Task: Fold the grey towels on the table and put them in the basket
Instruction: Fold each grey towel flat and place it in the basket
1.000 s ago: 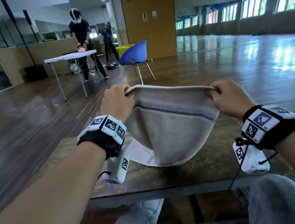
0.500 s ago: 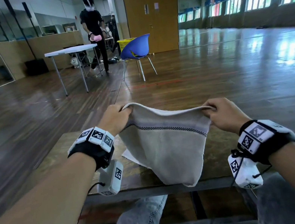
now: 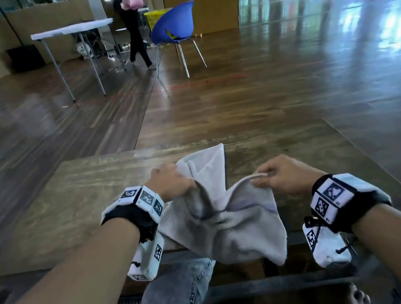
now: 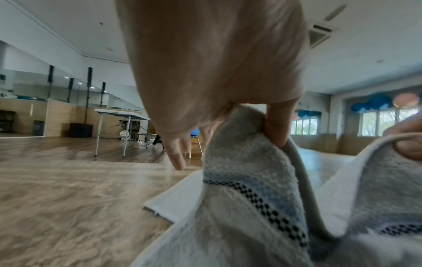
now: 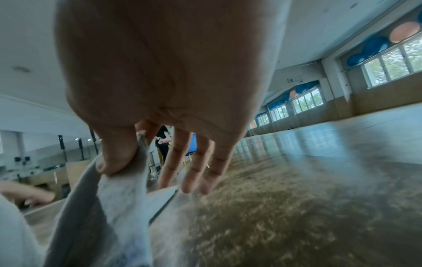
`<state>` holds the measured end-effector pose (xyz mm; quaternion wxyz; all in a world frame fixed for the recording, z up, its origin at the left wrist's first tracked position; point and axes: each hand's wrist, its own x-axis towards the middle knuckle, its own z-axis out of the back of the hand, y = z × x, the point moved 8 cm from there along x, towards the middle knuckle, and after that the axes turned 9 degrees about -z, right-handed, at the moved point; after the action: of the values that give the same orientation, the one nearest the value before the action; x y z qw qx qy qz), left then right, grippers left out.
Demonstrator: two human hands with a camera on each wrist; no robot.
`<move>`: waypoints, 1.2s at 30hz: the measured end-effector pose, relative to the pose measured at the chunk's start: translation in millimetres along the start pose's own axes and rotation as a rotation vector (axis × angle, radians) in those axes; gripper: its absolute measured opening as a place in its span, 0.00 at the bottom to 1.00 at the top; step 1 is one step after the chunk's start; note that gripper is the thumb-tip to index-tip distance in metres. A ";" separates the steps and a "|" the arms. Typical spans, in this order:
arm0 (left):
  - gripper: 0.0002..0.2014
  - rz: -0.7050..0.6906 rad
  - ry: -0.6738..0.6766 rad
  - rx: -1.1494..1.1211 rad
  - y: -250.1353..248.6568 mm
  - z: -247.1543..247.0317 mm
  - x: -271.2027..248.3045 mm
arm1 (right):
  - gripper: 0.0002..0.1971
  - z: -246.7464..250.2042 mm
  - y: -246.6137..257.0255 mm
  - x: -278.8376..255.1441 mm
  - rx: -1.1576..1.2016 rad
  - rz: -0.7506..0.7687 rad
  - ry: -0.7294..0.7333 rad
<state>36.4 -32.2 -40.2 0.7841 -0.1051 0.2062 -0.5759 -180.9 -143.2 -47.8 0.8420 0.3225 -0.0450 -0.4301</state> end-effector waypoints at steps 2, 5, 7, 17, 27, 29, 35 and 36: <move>0.18 0.003 0.067 0.086 9.5 -21.7 11.1 | 0.11 -22.4 -3.7 7.7 -0.079 -0.010 0.096; 0.24 -0.018 0.133 0.103 12.7 -51.1 29.4 | 0.06 -52.6 -1.8 20.9 -0.121 0.019 0.199; 0.19 -0.082 0.141 0.109 2.5 -62.7 41.9 | 0.11 -69.3 -1.4 29.4 -0.167 0.014 0.219; 0.18 -0.309 -0.023 -0.113 -55.5 -8.6 100.6 | 0.07 -13.8 32.7 93.7 -0.174 0.187 0.142; 0.16 -0.201 -0.865 -0.060 -55.8 157.4 131.7 | 0.11 186.9 31.9 144.9 0.041 0.112 -0.674; 0.16 -0.154 -0.842 -0.062 -38.3 157.6 129.5 | 0.13 196.8 11.1 142.7 0.015 0.053 -0.753; 0.14 0.004 -0.549 -0.444 2.7 102.7 132.1 | 0.08 176.0 -45.5 151.7 0.164 -0.080 -0.611; 0.13 0.047 -0.509 -0.589 6.5 91.9 133.7 | 0.06 170.9 -50.2 154.6 0.205 -0.099 -0.577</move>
<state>116.5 -163.4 12.2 0.7595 -0.4604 0.1637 -0.4294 -179.3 -367.0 26.5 0.7356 0.2720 -0.3097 -0.5376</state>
